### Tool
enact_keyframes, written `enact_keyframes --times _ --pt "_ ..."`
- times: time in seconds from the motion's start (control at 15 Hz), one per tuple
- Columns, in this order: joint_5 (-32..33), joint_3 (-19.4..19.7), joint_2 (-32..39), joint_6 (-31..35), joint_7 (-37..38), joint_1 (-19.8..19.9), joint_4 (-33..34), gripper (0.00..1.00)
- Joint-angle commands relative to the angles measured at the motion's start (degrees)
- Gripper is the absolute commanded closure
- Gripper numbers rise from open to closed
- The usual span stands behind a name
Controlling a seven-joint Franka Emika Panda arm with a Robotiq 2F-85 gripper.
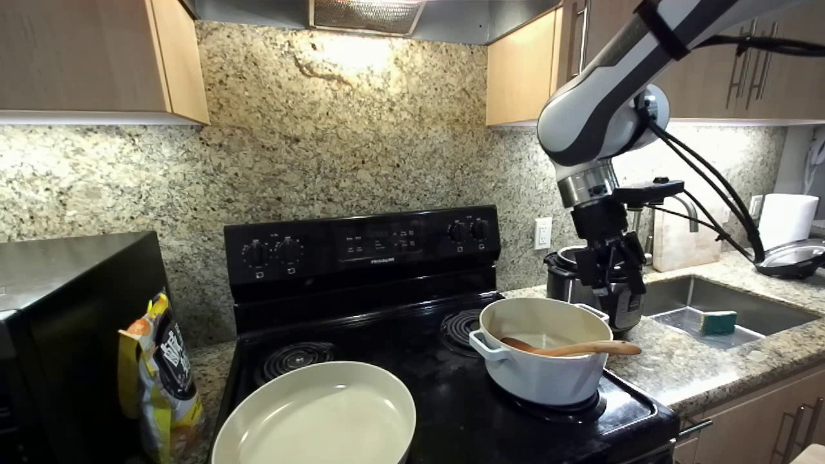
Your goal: Use the wooden spoon to stir the pot.
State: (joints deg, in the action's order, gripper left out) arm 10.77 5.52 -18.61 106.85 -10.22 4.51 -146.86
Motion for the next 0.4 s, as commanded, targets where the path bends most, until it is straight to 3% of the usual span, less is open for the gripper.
enact_keyframes --times 0.0,0.07,0.33 --pt "0.79 1.11 -10.41 5.15 -0.06 0.86 -6.13 0.00" --pt "0.39 0.49 -4.64 2.22 0.00 0.00 -2.32 0.00" --pt "0.31 1.27 -9.61 2.86 -0.07 0.19 -4.44 0.00"
